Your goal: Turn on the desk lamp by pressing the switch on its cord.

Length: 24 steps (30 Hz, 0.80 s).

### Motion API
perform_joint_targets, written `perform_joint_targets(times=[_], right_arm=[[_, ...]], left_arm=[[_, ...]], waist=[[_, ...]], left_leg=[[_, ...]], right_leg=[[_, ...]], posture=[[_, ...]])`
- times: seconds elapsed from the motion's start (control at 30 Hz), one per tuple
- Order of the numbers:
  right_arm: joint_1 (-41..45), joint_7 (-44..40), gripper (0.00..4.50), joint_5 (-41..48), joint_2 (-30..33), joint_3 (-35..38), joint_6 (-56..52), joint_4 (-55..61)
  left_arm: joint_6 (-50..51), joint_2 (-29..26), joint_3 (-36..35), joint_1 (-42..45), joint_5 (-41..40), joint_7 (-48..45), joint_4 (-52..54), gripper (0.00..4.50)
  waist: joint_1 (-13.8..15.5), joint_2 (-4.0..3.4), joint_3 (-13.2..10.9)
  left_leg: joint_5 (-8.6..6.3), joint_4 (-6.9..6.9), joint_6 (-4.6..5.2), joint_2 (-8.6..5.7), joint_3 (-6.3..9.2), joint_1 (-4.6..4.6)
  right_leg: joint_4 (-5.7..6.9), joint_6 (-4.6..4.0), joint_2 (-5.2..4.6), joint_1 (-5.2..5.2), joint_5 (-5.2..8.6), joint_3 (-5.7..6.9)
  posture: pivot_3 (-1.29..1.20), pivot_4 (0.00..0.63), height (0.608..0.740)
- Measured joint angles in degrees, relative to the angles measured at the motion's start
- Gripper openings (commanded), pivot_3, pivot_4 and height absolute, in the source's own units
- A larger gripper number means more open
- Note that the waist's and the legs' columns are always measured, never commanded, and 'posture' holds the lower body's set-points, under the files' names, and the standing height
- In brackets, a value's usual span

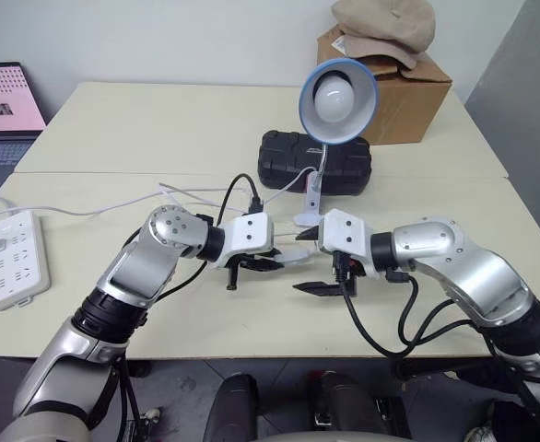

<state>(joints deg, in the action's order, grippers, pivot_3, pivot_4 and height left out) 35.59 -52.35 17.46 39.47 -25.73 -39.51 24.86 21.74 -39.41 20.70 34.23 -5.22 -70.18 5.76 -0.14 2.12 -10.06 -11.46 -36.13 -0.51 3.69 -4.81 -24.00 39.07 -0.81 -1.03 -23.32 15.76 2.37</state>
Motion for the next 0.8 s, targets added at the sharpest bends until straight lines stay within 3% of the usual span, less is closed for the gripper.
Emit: perform_joint_targets(times=[0.3,0.4,0.8], right_arm=[[1.21,-2.38,4.50,-2.94,-1.91,-1.10,1.52,-2.93],[1.21,-2.76,3.99,-4.21,-2.51,-1.76,2.13,-4.03],[1.54,-4.00,1.21,-9.64,-3.23,-2.65,6.53,-7.84]], left_arm=[[-0.47,0.04,0.00,-0.42,0.46,1.04,1.22,0.40],[0.15,0.04,-0.03,-0.42,0.45,1.10,1.80,0.40],[0.28,0.04,-0.19,-0.94,0.02,2.02,3.01,0.40]], waist=[[0.01,0.00,0.00],[0.00,0.00,0.00],[0.01,0.00,0.00]], left_leg=[[0.00,0.00,0.00,0.00,0.00,0.00],[0.00,-0.01,0.00,0.00,-0.01,0.01],[0.00,-0.01,0.00,0.00,-0.01,0.01]], right_leg=[[0.02,0.00,0.00,0.00,0.00,0.00],[0.01,0.00,0.00,0.00,0.00,0.00],[0.02,0.00,0.00,0.00,0.00,0.00]], posture=[[0.00,0.150,0.740],[0.00,0.150,0.740],[0.00,0.150,0.740]])
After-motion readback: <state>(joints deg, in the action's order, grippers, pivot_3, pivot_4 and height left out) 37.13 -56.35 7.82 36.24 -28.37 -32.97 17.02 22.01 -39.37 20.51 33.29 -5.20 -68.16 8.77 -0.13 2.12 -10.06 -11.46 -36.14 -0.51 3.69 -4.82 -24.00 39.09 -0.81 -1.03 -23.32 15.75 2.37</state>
